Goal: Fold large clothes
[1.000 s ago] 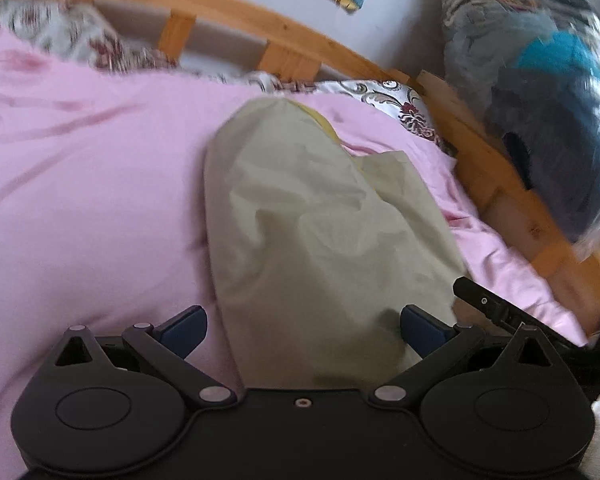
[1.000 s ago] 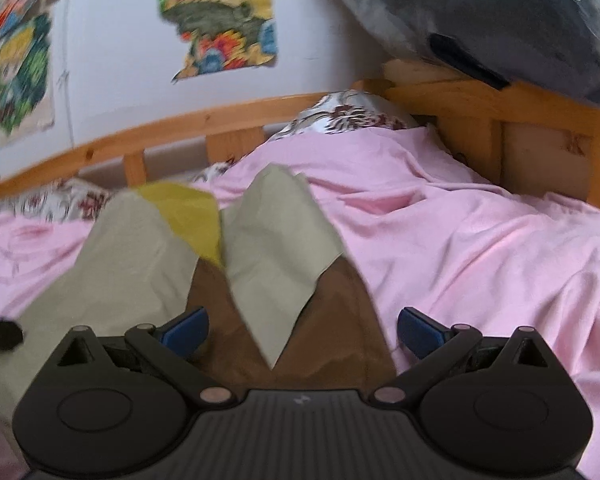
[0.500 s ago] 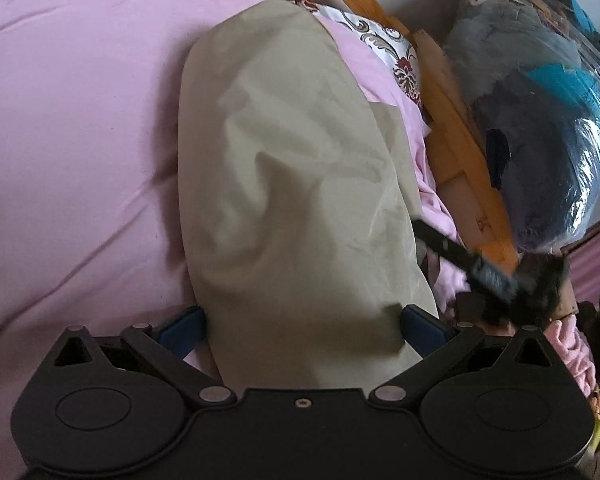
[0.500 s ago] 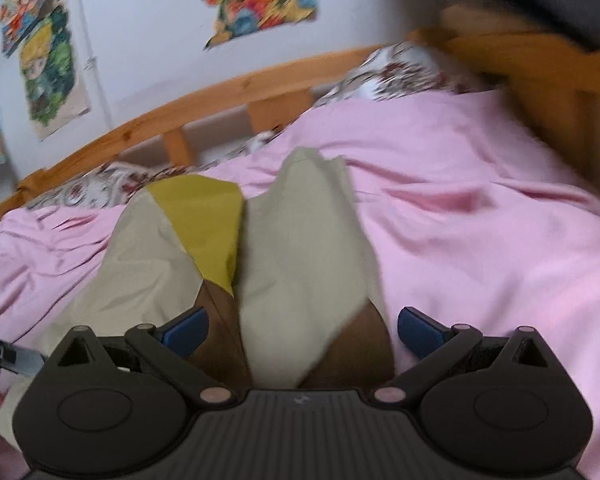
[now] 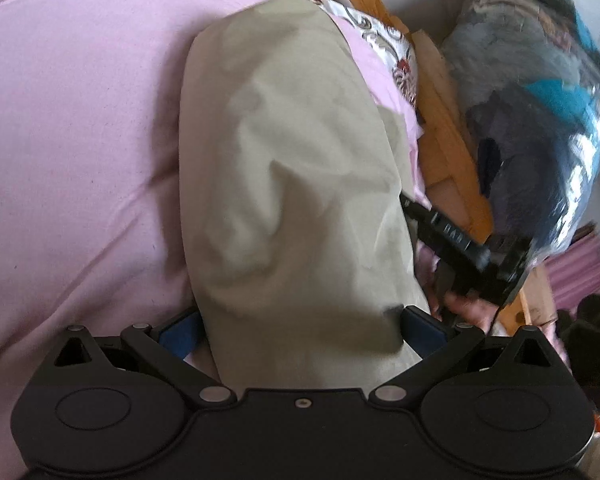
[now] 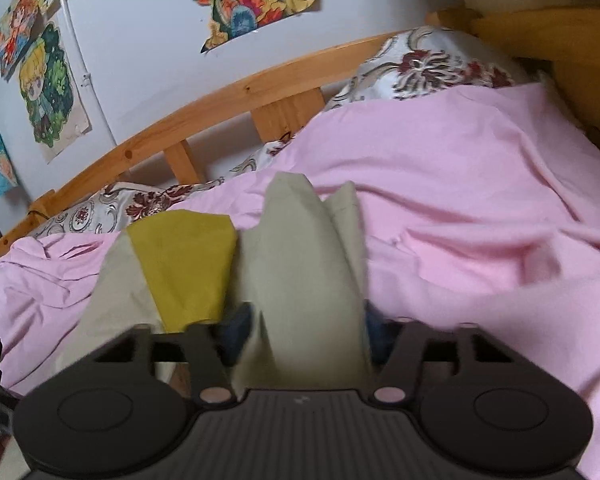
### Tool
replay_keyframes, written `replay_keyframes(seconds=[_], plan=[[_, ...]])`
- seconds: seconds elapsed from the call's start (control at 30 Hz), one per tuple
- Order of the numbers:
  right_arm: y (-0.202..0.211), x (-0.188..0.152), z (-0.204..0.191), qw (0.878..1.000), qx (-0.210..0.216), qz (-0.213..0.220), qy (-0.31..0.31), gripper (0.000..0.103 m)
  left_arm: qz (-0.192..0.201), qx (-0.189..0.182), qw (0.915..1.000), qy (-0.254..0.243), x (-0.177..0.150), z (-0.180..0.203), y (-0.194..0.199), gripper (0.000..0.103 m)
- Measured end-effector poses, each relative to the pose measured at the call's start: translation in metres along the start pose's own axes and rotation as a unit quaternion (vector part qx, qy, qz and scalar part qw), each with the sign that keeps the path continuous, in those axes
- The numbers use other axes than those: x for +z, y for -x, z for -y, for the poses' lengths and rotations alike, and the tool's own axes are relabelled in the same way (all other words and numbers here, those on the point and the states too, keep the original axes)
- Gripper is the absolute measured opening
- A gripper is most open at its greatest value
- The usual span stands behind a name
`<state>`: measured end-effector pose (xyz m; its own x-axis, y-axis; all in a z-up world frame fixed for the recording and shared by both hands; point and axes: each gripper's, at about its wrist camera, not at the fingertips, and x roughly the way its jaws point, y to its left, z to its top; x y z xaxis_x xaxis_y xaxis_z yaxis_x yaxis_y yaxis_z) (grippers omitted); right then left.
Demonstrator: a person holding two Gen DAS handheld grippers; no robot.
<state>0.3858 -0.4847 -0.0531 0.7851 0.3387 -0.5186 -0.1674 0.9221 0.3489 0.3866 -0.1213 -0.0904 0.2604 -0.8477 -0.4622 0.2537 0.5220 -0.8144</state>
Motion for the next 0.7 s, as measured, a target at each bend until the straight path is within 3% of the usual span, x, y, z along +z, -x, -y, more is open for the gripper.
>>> replay_keyframes(seconds=[0.13, 0.3, 0.47, 0.57, 0.7], plan=[[0.004, -0.006, 0.01, 1.0, 0.012, 0.009, -0.022, 0.047, 0.02, -0.007, 0.9997, 0.014, 0.004, -0.008, 0.0, 0.102], [0.002, -0.007, -0.008, 0.999, -0.003, -0.003, 0.038, 0.047, 0.029, 0.026, 0.9992, -0.005, 0.008, 0.0, -0.015, 0.103], [0.001, -0.015, -0.043, 0.99, -0.034, -0.019, 0.138, 0.023, 0.018, 0.049, 0.9986, 0.003, 0.015, 0.007, -0.022, 0.102], [0.005, -0.018, -0.056, 0.986, -0.047, -0.016, 0.159, 0.017, 0.024, 0.063, 0.9977, 0.001, 0.014, 0.012, -0.02, 0.095], [0.013, -0.015, -0.064, 0.987, -0.049, -0.013, 0.151, 0.013, 0.041, 0.068, 0.9968, -0.004, 0.011, 0.017, -0.009, 0.079]])
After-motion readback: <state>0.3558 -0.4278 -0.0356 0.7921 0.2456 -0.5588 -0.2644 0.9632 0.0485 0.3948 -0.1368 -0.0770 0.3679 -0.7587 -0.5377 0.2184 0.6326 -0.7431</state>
